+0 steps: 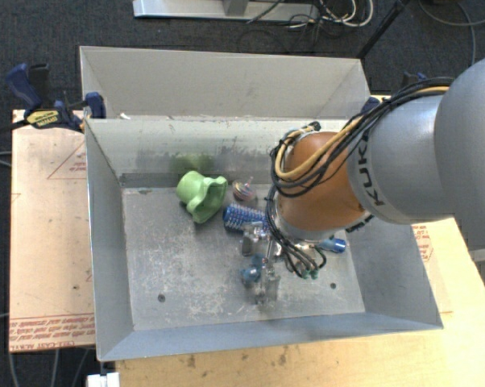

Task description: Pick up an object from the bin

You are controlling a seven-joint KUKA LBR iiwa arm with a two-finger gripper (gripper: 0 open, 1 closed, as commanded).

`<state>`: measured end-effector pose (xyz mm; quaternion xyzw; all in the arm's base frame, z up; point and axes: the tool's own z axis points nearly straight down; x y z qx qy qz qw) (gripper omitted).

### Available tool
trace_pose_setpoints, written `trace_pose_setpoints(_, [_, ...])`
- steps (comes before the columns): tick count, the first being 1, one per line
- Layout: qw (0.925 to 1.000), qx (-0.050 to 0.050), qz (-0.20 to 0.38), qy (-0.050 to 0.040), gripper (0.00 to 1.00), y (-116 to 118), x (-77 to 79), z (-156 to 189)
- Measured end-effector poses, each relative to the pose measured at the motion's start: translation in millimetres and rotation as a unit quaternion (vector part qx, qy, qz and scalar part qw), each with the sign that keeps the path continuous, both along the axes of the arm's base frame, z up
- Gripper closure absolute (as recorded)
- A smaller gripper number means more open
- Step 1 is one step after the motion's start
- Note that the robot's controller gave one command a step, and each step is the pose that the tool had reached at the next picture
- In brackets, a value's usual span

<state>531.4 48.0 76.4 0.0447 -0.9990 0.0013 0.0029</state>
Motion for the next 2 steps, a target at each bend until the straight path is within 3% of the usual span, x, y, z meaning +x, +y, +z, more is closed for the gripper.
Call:
trace_pose_setpoints(1, [1.0000,0.002,0.002,-0.0025,1.00,5,0.8,4])
trace_pose_setpoints(2, [0.9998,0.002,0.020,-0.0078,1.00,18,8.0,109])
